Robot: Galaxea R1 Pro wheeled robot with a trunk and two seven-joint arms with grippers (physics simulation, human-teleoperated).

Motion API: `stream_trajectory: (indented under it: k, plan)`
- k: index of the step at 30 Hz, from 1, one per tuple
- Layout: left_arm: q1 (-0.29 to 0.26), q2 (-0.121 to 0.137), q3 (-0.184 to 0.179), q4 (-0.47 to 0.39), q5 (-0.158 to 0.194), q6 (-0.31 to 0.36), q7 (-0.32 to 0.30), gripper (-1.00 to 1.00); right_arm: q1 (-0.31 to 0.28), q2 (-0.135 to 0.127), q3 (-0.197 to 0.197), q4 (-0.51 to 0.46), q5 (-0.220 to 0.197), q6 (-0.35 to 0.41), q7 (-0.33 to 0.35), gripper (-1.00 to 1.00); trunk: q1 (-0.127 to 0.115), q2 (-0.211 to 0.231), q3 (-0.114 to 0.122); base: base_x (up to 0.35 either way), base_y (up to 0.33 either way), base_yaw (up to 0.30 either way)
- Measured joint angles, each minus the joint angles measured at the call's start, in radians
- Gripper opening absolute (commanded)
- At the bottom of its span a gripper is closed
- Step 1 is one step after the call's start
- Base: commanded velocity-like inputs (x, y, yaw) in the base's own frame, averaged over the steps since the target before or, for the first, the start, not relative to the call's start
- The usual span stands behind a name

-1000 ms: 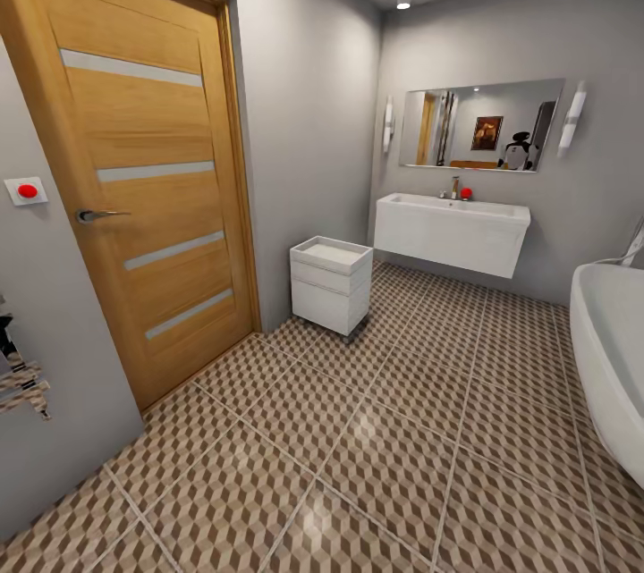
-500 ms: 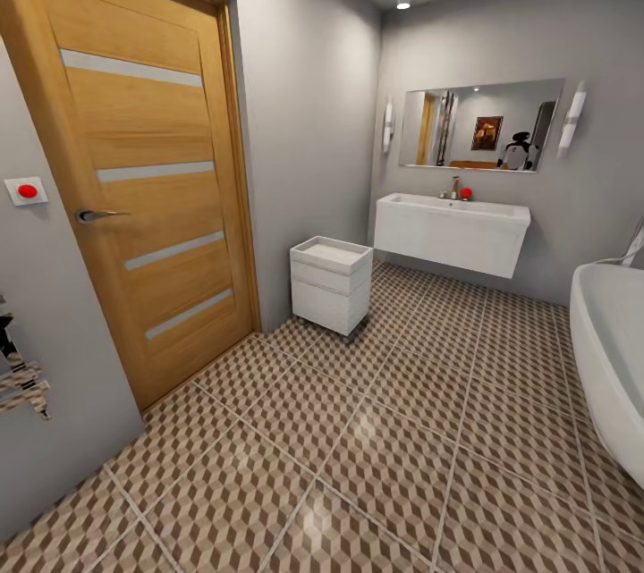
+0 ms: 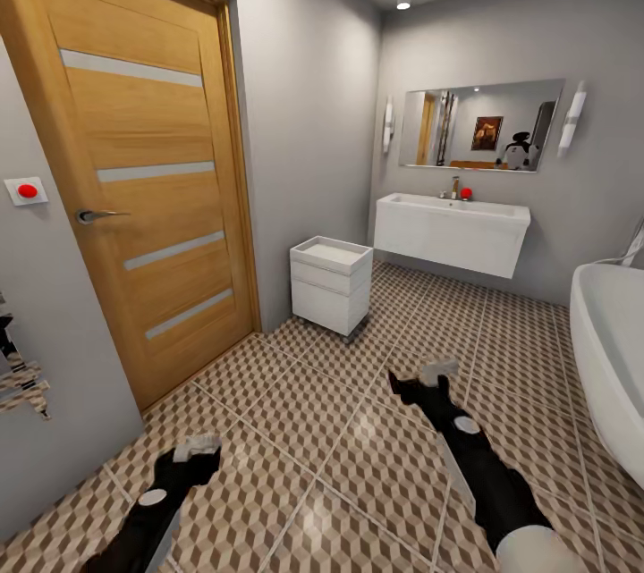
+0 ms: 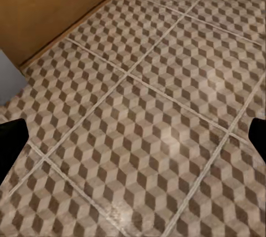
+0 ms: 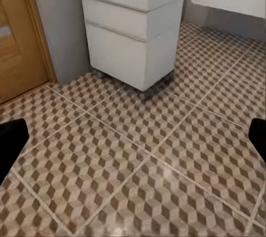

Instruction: Take the four mousetraps from the cabinet in the bathroom and place them on the bathroom floor. Make sure all four end up on the same floor surface, and ensure that at least two of them are either under or directly next to the same bathroom sink.

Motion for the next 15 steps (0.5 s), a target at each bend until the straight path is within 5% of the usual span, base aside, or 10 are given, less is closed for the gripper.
stream_trajectory:
  k: [1, 2, 15]
  plan:
    - [0.082, 0.000, 0.001, 0.017, 0.001, -0.020, 0.000, 1.00, 0.114, 0.000, 0.000, 0.007, 0.000, -0.006, 0.014, 1.00, 0.000, 0.000, -0.001, 0.000, 0.000, 0.000]
    - [0.071, 0.000, 0.001, 0.026, 0.001, -0.036, 0.000, 1.00, 0.156, 0.000, 0.000, 0.015, 0.001, -0.012, 0.025, 1.00, 0.000, 0.000, -0.001, 0.000, 0.000, 0.000]
    - [0.056, -0.014, 0.001, 0.116, 0.004, -0.108, 0.001, 1.00, 0.129, -0.002, 0.000, 0.121, 0.009, -0.076, 0.067, 1.00, 0.000, 0.000, -0.001, 0.000, 0.000, 0.000]
